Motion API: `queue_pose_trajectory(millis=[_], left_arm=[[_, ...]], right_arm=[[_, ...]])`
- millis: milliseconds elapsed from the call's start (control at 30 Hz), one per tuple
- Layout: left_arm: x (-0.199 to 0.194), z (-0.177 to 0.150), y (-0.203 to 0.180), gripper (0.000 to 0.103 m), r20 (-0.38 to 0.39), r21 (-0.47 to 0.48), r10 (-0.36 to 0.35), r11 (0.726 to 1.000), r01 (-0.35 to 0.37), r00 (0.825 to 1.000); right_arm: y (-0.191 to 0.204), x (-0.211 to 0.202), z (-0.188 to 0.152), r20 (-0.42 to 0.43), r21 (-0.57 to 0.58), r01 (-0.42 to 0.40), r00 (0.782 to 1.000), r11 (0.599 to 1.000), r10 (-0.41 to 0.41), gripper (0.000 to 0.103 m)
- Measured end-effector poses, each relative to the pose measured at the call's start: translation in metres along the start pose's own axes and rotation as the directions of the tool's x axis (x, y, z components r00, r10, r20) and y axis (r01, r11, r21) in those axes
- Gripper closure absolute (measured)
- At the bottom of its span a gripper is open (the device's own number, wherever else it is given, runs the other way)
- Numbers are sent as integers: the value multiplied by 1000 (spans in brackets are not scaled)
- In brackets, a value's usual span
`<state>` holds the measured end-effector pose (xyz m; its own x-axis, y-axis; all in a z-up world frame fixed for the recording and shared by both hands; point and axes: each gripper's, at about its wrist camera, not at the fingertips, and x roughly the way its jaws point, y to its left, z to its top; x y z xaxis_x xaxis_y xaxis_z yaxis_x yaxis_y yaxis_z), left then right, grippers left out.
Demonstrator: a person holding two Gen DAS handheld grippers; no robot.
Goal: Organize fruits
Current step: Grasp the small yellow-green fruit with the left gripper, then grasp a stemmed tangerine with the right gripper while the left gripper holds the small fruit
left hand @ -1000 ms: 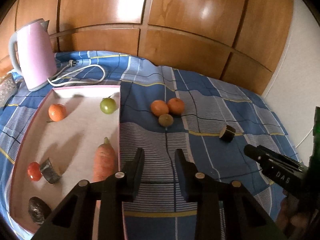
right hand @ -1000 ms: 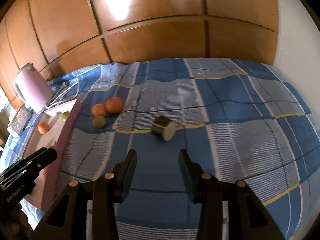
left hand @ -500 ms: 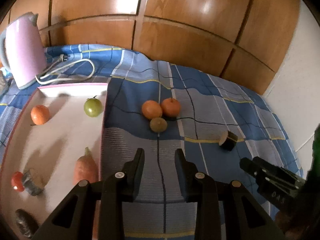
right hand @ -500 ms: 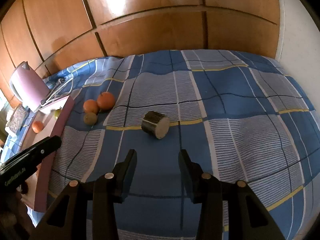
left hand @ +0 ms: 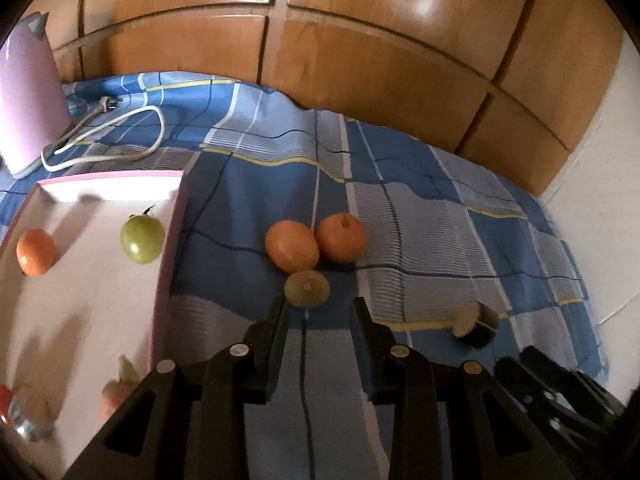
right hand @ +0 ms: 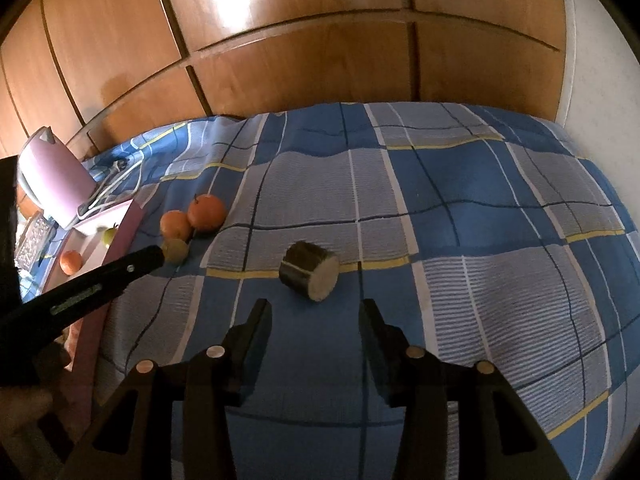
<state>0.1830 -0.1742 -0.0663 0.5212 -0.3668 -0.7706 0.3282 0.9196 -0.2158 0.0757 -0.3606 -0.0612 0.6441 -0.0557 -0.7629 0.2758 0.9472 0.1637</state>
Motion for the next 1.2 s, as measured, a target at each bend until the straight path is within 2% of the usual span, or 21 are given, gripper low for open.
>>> queue_pose_trajectory(millis=[233,333,367,533,700,933,1067,1200], left_arm=[[24,6,-1,71,-19,10,29,1000,-29,999],[30,8,5,71,-28,-14,8,1000,-8,1000],[30,7,6,74,-28,-20,3,1000,-3,1000],[25,-1,6,75,-6,-12,-30,999,30,1000],[14,-11,5,75,17,-13,-25,1000,25,1000],[11,-14,10,75,23,-23,9,1000,-9,1000],[12,-17,9,75,27,-13,42,999,-42,999],[13,-17,10,75,33,-21,46,999,-45,998]], right_arm=[[-1,7,8,-3,-6,0,1000,1000,0,56],[1,11,11,-4,-15,4,1000,1000,-4,55],[1,13,12,-7,-16,4,1000,1000,-4,55],[4,13,15,19,-28,17,1000,999,-16,55],[14,13,22,38,-59,3,999,998,0,55],[42,26,35,38,-142,-66,997,988,72,55],[56,44,50,-4,-180,-143,989,973,145,55],[67,60,64,-35,-210,-184,983,960,181,55]])
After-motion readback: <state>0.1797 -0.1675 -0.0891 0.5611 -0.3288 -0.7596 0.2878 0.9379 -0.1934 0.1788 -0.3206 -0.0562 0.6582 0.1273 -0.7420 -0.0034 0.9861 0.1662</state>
